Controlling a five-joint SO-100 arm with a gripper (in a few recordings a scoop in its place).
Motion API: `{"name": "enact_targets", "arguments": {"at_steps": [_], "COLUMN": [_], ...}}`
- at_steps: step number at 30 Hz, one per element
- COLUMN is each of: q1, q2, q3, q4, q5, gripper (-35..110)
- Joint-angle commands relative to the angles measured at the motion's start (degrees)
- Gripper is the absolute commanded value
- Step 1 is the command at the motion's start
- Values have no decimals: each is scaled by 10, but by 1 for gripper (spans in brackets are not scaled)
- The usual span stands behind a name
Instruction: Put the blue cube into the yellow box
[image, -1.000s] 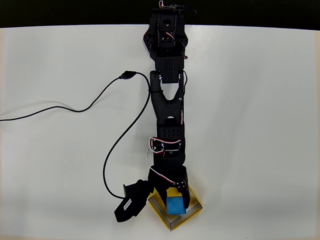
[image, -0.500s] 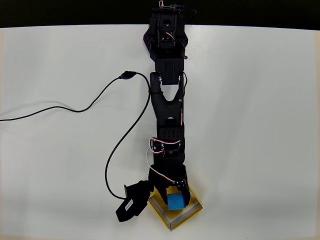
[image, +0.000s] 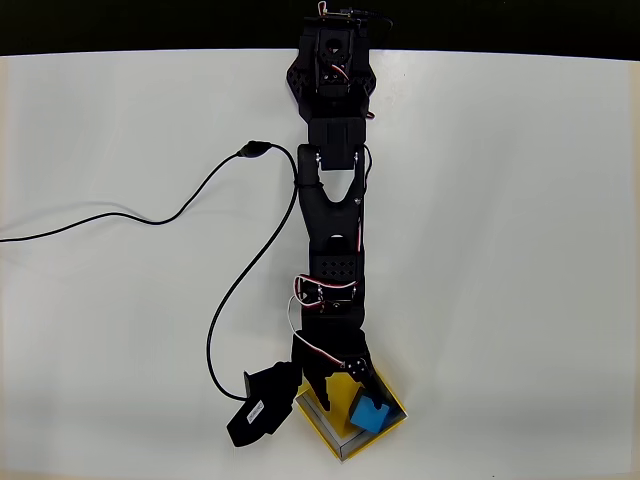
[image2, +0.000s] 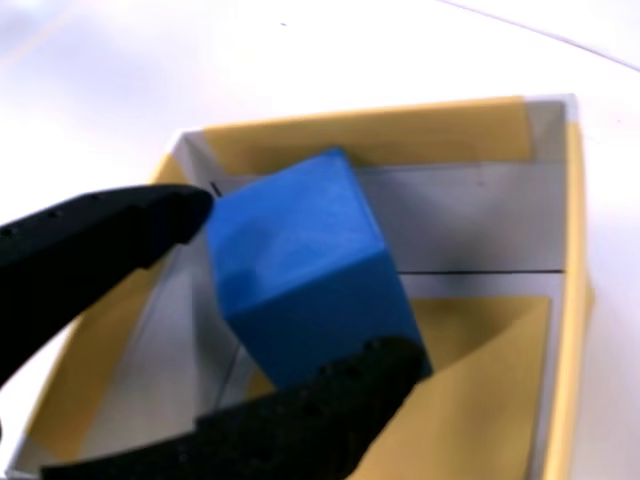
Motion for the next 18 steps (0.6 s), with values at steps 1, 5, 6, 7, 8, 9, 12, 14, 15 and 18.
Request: {"name": "enact_targets", "arguments": {"at_steps": [1,5,6,7,8,9,12,14,15,18], "q1": [13,40,50,60,69,78,105,123,132,155], "q2": [134,200,215,230,244,259,310,349,369,436], "q3": [-9,33,45,57,70,85,143,186,209,279], "q4": [-24,-13,-4,8,18,27,39,43,43,48], "q5": [-33,-58,-67,-76,-86,-100,-142,-171,-180,-212], "gripper": [26,17,15,13,11,9,5,2,2,0]}}
